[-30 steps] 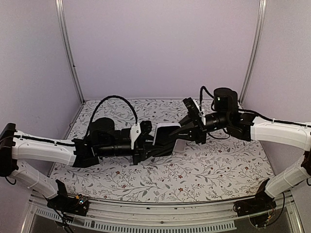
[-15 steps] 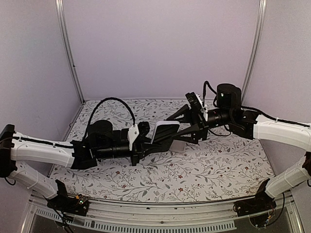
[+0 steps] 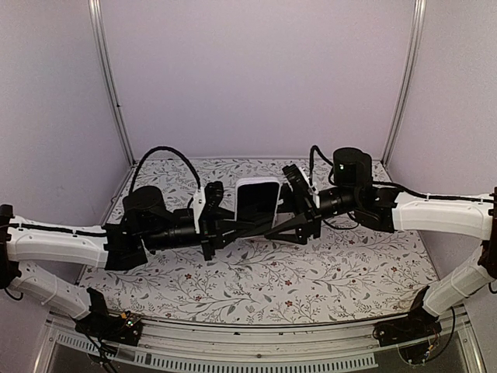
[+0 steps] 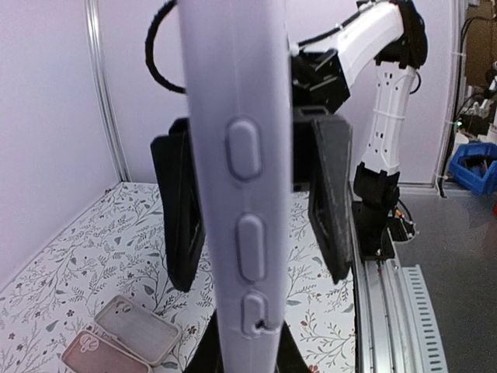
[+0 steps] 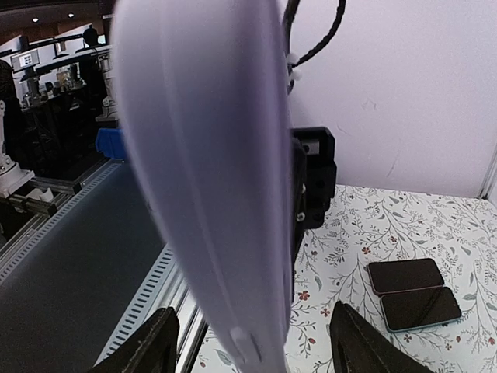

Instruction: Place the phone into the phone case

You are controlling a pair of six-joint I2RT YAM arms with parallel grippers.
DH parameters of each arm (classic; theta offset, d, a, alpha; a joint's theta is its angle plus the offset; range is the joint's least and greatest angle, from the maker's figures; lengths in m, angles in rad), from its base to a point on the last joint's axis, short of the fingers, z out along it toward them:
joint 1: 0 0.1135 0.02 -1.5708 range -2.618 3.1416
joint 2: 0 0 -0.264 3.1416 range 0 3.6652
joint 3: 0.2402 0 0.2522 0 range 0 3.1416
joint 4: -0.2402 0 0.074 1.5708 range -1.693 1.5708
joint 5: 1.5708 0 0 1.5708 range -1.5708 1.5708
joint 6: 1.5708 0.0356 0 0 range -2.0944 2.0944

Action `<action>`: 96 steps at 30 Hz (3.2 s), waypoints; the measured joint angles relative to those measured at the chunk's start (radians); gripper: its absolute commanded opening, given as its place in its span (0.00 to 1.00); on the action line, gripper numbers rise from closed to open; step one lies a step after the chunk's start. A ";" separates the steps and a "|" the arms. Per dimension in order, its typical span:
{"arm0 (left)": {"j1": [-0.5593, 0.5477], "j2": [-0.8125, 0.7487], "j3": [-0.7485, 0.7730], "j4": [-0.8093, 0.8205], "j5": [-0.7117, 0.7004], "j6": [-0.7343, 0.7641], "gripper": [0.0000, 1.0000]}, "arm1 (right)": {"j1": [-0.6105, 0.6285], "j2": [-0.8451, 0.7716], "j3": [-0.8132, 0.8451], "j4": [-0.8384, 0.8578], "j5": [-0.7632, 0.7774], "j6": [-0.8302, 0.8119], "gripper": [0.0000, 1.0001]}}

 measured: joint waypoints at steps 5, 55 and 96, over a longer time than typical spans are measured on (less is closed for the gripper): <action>0.000 -0.077 0.007 0.033 0.008 -0.045 0.00 | 0.000 0.000 -0.010 0.008 0.011 0.000 0.62; 0.001 -0.016 0.047 -0.018 0.007 -0.084 0.00 | -0.018 -0.066 0.152 -0.145 0.071 0.068 0.00; 0.001 0.009 0.183 -0.037 -0.020 -0.055 0.00 | -0.072 -0.067 0.123 -0.262 -0.013 -0.042 0.00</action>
